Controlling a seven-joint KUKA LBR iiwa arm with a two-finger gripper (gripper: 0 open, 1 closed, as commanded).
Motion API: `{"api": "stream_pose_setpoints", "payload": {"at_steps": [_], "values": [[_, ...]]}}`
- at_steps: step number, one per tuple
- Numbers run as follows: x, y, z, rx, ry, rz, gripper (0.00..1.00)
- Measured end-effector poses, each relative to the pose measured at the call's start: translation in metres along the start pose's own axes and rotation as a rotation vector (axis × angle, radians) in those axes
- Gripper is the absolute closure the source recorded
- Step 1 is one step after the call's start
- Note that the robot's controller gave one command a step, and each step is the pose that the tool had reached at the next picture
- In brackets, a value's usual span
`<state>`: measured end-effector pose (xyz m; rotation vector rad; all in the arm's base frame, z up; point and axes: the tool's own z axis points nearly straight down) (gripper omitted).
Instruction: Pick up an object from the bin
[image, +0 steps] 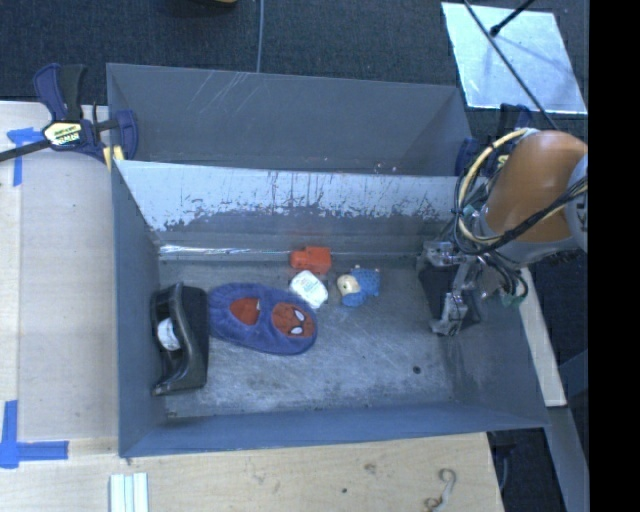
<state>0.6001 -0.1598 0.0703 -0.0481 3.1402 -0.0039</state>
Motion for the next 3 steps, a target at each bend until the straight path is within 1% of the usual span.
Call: {"api": "stream_pose_setpoints", "payload": {"at_steps": [1, 2, 3], "values": [[-0.027, 0.001, -0.011, -0.001, -0.006, -0.282, 0.0], [-0.006, 0.007, -0.045, -0.012, -0.008, -0.89, 0.0], [0.003, 0.009, -0.075, -0.002, -0.003, -0.447, 0.0]]}}
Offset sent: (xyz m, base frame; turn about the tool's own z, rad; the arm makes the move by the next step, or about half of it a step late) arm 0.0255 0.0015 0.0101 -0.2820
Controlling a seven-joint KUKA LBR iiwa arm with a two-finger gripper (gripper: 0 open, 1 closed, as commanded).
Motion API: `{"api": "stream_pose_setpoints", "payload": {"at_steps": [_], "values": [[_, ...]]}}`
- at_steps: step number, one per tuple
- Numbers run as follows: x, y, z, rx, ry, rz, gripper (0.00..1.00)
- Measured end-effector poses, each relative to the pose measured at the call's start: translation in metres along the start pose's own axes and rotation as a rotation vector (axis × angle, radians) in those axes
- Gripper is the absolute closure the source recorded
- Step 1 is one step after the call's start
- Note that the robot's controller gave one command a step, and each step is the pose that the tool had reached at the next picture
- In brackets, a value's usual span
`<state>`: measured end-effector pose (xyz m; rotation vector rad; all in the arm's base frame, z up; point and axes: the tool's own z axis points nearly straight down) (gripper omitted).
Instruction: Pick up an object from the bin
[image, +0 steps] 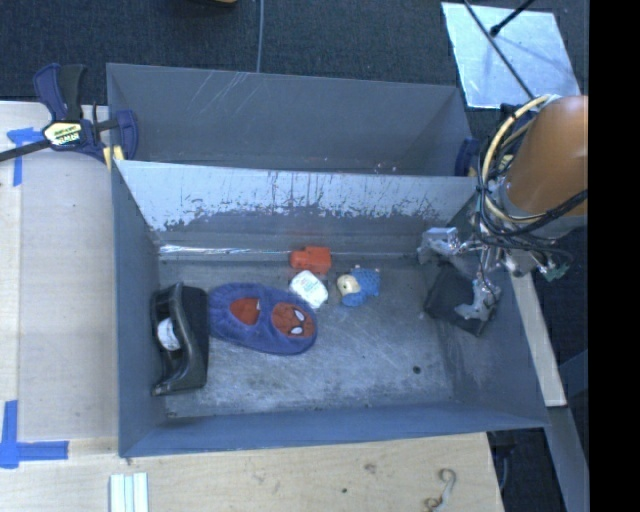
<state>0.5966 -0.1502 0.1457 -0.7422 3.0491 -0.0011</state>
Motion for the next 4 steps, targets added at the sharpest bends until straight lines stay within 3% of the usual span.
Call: {"api": "stream_pose_setpoints", "payload": {"at_steps": [1, 2, 3, 4], "values": [[0.007, -0.002, 0.045, -0.004, 0.001, -0.215, 0.0], [-0.029, -0.005, 0.072, -0.028, -0.01, -0.36, 0.0], [-0.022, -0.015, 0.072, -0.007, -0.002, -0.36, 1.0], [-0.017, -0.004, 0.007, 0.004, -0.004, -0.39, 1.0]]}}
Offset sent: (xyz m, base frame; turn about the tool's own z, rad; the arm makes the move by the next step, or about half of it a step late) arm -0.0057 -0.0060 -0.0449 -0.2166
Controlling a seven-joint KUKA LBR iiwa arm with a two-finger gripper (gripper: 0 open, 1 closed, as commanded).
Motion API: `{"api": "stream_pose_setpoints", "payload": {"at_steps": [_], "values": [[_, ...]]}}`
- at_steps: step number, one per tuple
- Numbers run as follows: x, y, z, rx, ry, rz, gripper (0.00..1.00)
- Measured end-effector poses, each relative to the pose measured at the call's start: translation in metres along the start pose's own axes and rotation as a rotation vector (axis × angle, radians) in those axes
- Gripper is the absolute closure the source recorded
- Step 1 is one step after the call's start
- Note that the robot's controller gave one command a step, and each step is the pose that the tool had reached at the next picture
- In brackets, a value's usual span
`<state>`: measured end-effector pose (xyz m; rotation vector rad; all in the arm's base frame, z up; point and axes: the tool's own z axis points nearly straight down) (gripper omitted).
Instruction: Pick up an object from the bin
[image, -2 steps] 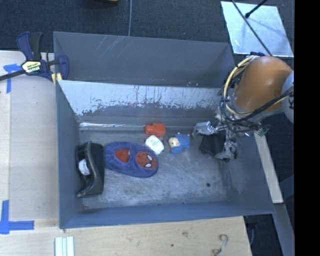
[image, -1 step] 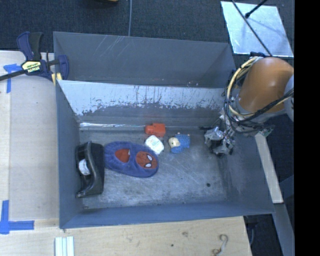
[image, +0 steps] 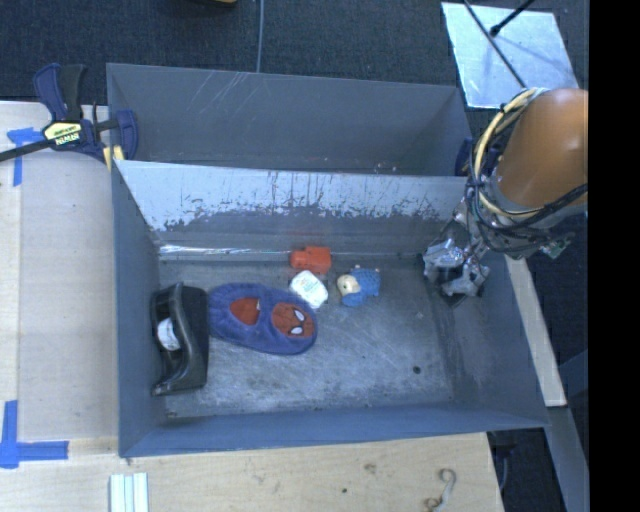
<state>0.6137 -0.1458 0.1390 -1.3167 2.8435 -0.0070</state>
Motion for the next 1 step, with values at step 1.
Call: {"api": "stream_pose_setpoints", "payload": {"at_steps": [1], "values": [[0.0013, -0.0106, -0.1142, 0.004, -0.001, -0.008, 1.0]]}}
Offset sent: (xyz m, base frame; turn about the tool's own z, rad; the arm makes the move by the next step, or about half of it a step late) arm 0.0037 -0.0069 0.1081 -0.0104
